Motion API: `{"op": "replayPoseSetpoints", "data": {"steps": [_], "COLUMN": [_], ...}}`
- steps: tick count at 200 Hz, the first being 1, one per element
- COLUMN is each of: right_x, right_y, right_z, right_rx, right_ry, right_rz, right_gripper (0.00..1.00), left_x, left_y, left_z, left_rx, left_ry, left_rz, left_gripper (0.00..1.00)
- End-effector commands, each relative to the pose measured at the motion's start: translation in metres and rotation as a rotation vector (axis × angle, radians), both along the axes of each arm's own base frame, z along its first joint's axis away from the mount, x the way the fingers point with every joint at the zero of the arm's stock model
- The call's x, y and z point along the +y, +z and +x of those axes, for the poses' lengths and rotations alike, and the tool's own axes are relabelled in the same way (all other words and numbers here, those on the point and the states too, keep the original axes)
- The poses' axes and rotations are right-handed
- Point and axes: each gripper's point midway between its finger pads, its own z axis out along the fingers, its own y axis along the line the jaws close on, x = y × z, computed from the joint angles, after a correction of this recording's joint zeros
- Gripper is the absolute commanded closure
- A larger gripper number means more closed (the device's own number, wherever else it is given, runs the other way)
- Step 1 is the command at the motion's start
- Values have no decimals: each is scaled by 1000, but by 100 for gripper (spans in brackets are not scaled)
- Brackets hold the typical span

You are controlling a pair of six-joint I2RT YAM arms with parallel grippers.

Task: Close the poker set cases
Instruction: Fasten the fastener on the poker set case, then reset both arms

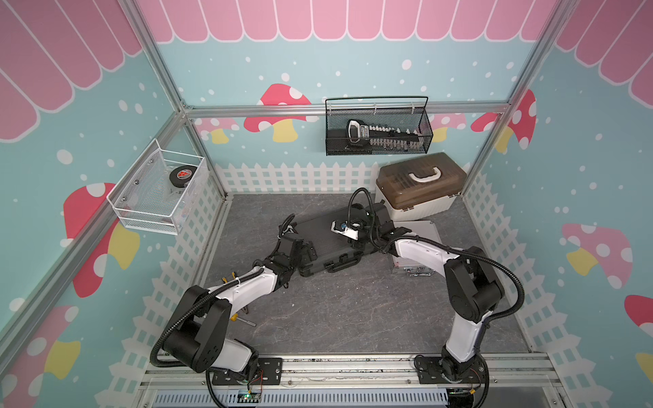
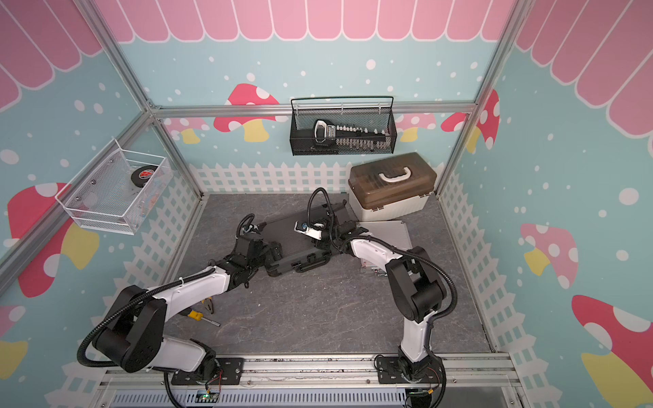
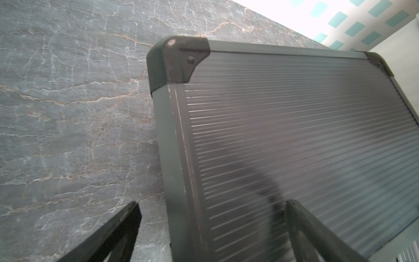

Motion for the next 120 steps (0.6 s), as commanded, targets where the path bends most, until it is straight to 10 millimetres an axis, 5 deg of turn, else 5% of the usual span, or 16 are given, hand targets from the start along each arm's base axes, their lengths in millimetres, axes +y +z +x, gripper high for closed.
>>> {"op": "replayPoseSetpoints", "data": {"steps": [1, 62, 120], "right_x": [-7, -53, -114], "right_y": [44, 7, -16], "right_z": [13, -5, -24], "right_rx": [-21, 121, 116], "right_ry": [-171, -462, -656], "right_rz": [177, 298, 172], "right_gripper": [60, 54, 49], "left_x": [12, 14, 25], "left_y": [-14, 1, 38], "left_z": [-12, -5, -2], "left_rx": [55, -9, -143], "left_ry": [11, 1, 28], "left_rz": [65, 93, 130], "left_gripper": [1, 1, 1]}}
